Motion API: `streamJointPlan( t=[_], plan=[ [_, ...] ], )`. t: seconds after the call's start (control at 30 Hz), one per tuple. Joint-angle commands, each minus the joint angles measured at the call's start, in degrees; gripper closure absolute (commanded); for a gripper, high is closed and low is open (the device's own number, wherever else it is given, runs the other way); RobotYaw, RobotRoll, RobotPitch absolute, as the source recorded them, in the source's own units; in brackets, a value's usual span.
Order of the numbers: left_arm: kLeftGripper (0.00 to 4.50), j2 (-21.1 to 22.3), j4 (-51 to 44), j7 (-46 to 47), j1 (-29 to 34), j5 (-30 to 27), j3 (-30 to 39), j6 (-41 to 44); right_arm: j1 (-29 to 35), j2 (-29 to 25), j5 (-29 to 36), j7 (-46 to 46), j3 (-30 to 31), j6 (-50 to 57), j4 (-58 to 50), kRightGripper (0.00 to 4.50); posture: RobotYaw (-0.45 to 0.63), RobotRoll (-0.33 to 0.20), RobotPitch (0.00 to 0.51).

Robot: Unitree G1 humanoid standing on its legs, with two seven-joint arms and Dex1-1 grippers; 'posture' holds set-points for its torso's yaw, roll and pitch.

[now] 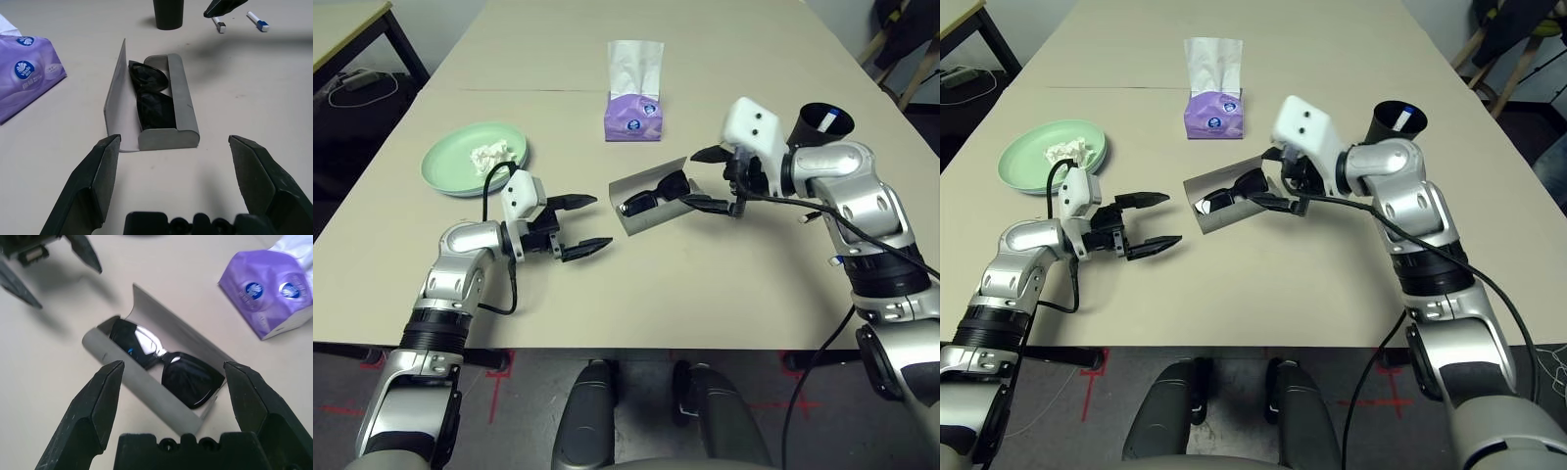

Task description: Organize and tidy the items on the table.

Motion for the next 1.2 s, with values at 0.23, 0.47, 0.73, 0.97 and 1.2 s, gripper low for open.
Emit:
streamJointPlan(
  t=[0.23,0.47,0.73,0.97,1.2],
  plan=[
    [0.00,1.28,0.13,0.87,1.25,-0.78,3.37,0.63,9.52,3.80,11.87,-8.14,-11.36,-9.94,1.30,0.03,0.09,0.000,0.158],
    [0.00,1.18,-0.83,3.33,2.22,-1.13,5.12,1.68,14.69,3.23,13.82,-6.08,-12.76,-28.46,12.01,0.03,0.09,0.000,0.164],
    [0.00,2.05,-0.78,3.67,2.23,-1.32,6.61,2.63,13.26,-1.00,11.98,-0.23,-9.22,-40.35,23.32,0.03,0.11,0.000,0.174],
    [0.00,1.72,2.13,4.39,1.43,-1.25,8.03,2.28,13.55,-3.94,12.80,3.37,-7.66,-43.25,24.32,0.03,0.10,0.000,0.176],
    [0.65,1.27,10.05,3.62,-1.74,-0.40,7.71,-0.26,14.76,-2.82,14.56,0.24,-7.58,-39.96,17.03,0.00,0.08,0.000,0.174]
  ],
)
